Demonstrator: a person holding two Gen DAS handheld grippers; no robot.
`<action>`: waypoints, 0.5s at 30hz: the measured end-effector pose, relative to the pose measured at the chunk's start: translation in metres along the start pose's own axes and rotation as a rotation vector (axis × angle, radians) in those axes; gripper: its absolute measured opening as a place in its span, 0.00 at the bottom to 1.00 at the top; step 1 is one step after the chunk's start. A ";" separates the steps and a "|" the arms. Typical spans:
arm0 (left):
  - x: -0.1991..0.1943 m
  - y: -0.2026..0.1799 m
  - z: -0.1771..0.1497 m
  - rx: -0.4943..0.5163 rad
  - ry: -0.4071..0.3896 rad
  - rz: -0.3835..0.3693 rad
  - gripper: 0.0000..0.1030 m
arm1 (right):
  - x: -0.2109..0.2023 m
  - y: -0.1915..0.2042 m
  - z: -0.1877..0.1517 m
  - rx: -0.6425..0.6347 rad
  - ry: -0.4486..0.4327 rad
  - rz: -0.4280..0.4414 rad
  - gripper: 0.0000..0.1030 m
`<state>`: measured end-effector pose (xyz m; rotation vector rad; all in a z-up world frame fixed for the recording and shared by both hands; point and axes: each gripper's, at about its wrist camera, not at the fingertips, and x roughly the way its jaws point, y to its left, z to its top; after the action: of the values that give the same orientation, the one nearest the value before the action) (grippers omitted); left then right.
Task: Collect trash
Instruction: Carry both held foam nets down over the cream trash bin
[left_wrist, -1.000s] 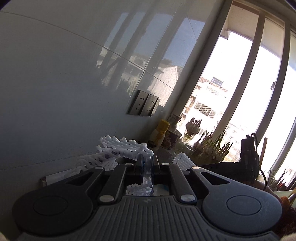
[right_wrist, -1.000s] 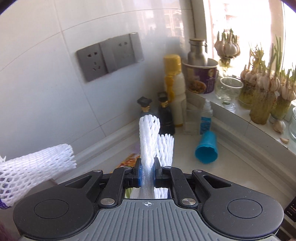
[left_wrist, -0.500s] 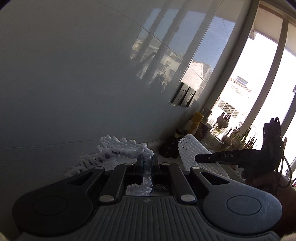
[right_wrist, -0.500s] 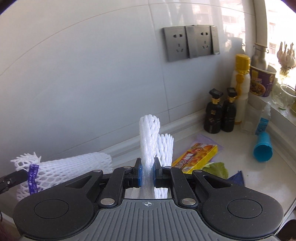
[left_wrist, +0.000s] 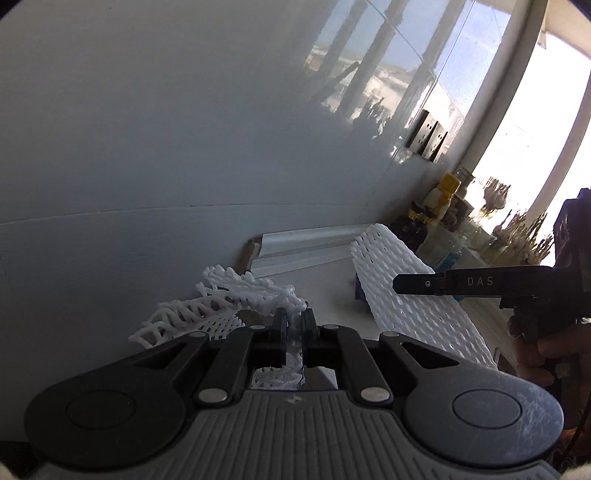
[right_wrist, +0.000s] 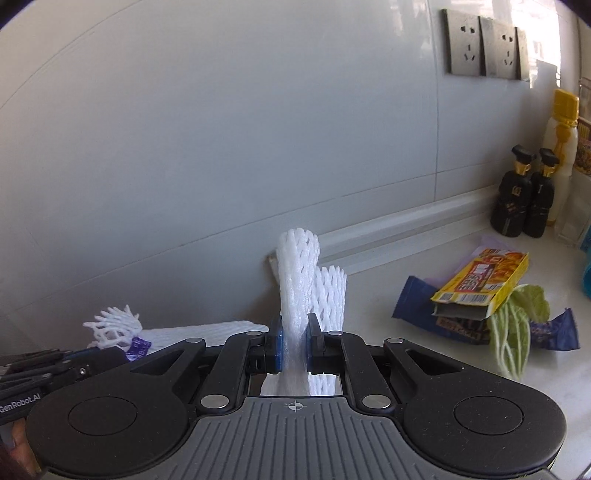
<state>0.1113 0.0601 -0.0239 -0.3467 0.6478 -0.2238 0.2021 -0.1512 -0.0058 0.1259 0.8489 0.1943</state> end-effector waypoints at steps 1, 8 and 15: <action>0.001 0.004 -0.004 -0.005 0.012 0.008 0.06 | 0.005 0.005 -0.005 0.000 0.014 0.010 0.09; 0.006 0.035 -0.033 -0.044 0.105 0.053 0.06 | 0.049 0.044 -0.044 -0.055 0.126 0.049 0.09; 0.006 0.062 -0.061 -0.043 0.169 0.063 0.06 | 0.094 0.069 -0.085 -0.075 0.244 0.058 0.10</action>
<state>0.0837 0.0998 -0.0965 -0.3508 0.8297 -0.1802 0.1899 -0.0610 -0.1171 0.0570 1.0804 0.2996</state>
